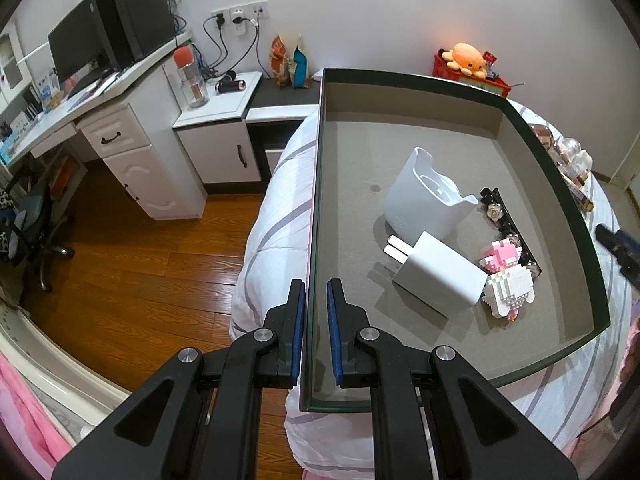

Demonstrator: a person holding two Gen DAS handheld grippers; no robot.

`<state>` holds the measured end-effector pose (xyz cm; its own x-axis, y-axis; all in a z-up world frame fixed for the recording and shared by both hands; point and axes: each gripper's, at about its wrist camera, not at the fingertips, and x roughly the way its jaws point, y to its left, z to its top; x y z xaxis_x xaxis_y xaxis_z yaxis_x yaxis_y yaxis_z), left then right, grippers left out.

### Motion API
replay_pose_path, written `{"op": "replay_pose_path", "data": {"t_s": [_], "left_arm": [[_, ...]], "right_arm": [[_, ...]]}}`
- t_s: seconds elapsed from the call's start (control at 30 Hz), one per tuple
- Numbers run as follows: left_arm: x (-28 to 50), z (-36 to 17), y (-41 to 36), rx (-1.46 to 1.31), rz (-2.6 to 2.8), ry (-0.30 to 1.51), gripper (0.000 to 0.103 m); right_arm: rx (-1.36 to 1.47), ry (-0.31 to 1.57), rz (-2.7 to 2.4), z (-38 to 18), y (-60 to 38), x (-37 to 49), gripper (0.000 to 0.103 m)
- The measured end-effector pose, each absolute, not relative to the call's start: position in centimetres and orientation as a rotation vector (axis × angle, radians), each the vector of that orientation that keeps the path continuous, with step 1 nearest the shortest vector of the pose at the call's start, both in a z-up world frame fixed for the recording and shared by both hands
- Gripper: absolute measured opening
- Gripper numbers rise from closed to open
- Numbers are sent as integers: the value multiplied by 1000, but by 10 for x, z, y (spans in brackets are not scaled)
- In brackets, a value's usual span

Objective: Organize rigid objects
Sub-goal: 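Grasp the black remote control on the bed with the right gripper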

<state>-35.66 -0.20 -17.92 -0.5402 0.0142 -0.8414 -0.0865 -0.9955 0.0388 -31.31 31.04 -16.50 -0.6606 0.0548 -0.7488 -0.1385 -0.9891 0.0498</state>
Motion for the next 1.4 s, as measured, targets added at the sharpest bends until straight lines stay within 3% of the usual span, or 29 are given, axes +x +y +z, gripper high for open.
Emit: {"op": "replay_pose_path", "data": {"t_s": [0.17,0.43,0.47,0.5,0.57,0.9,1.4], "left_arm": [[-357,-179,-2,-1480,2704,129,10],[-356,-179,-2,-1477,2704,133,10],[-357,-179,-2,-1477,2703,133,10],[-357,-179,-2,-1477,2702,126,10],[-357,-179,-2,-1477,2699,114,10],[-356,-179,-3,-1472,2703,111,10],[-356,-178,-4,-1473,2704,115,10]], "right_arm": [[-1275,221,2753,-182,312,-321,79],[-1368,153,2697,-201,313,-333,76],[-1364,117,2698,-204,311,-333,72],[-1344,94,2703,-204,310,-333,60],[-1329,107,2714,-202,312,-330,46],[-1287,213,2782,-188,324,-310,44],[-1124,147,2881,-137,306,-301,44]]}}
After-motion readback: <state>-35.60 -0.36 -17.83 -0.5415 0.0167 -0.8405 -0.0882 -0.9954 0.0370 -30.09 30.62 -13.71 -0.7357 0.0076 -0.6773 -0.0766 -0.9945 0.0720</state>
